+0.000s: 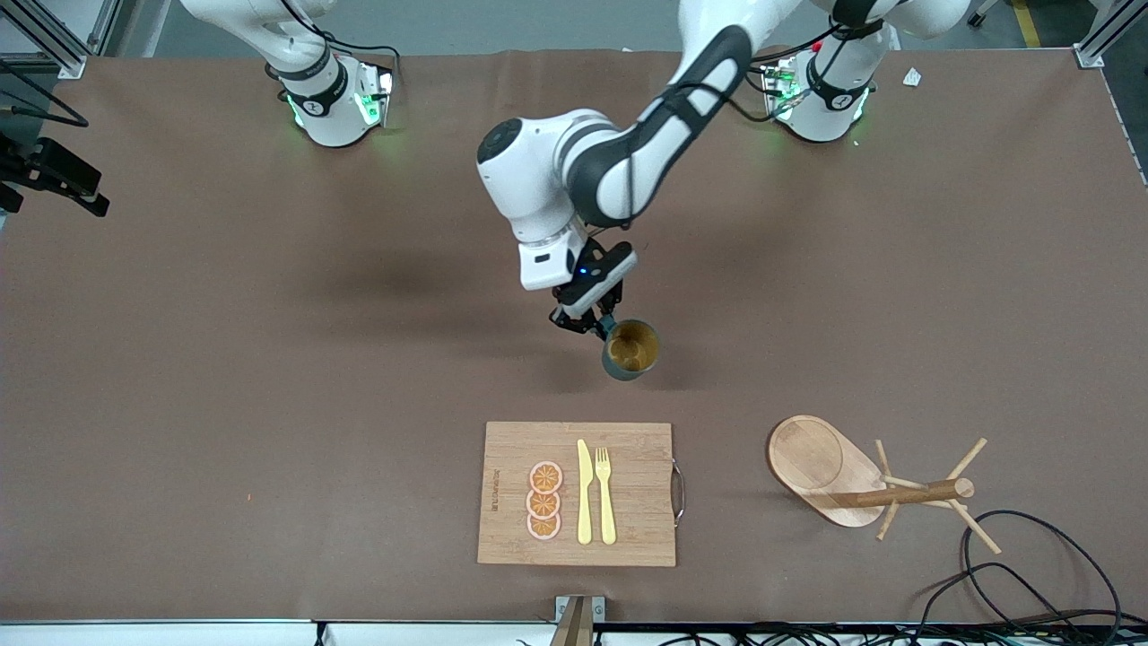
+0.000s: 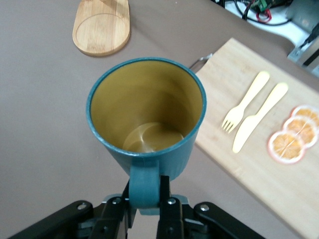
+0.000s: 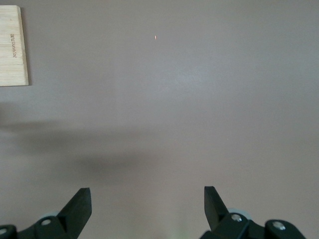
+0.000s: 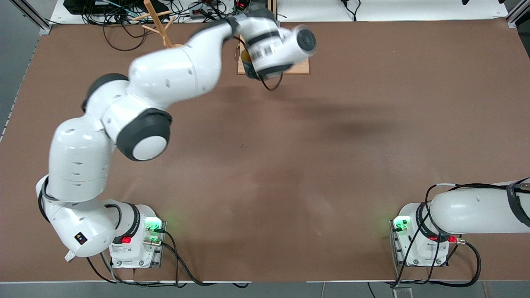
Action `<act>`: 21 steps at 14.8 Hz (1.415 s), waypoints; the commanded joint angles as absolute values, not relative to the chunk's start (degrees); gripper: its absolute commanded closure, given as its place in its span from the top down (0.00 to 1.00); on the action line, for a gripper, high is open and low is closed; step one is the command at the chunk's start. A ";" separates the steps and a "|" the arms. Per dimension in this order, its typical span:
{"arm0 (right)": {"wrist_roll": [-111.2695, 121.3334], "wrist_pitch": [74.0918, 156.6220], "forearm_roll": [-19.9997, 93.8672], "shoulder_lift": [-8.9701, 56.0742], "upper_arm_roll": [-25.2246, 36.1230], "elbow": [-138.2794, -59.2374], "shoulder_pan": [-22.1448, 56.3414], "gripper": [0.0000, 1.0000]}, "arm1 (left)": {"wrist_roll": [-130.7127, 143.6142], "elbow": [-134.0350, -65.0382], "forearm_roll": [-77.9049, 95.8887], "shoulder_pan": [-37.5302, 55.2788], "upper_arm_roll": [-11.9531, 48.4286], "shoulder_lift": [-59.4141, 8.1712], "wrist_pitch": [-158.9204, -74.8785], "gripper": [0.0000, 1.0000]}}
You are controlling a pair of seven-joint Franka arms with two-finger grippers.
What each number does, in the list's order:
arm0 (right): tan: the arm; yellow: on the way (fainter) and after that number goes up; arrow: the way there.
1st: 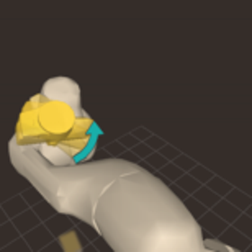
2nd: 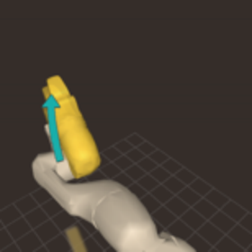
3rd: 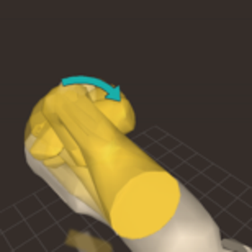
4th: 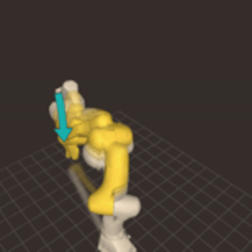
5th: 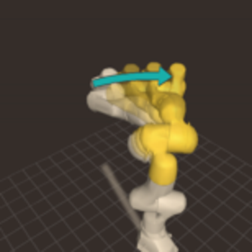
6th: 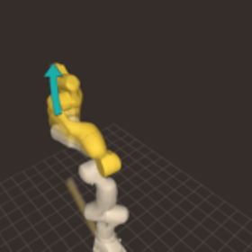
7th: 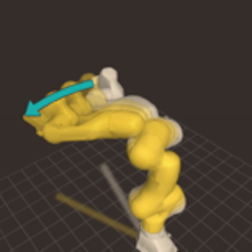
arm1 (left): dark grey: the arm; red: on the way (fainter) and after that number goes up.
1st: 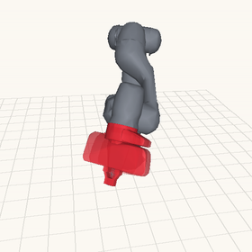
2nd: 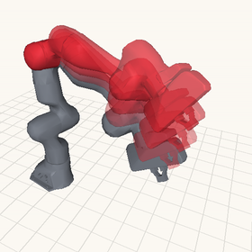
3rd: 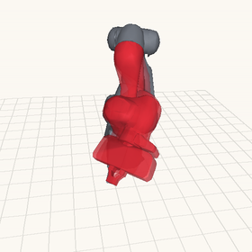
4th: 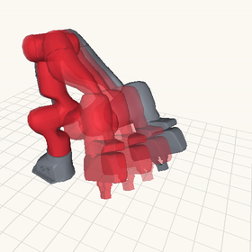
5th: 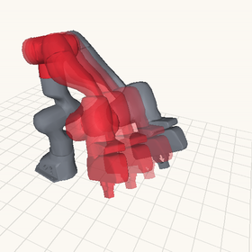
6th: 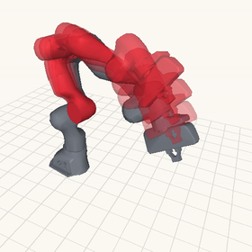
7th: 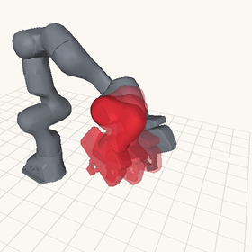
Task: Pass cup and hang on rack
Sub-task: 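Carry the mug with the left gripper to the wooden rack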
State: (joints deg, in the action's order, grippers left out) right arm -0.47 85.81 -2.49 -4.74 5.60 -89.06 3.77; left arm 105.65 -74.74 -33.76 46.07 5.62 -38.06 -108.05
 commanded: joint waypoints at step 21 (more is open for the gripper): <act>-0.62 84.99 -3.16 -4.48 5.45 -88.42 3.87 1.00 | 79.20 -75.59 23.09 11.62 6.15 -20.30 -107.23 0.00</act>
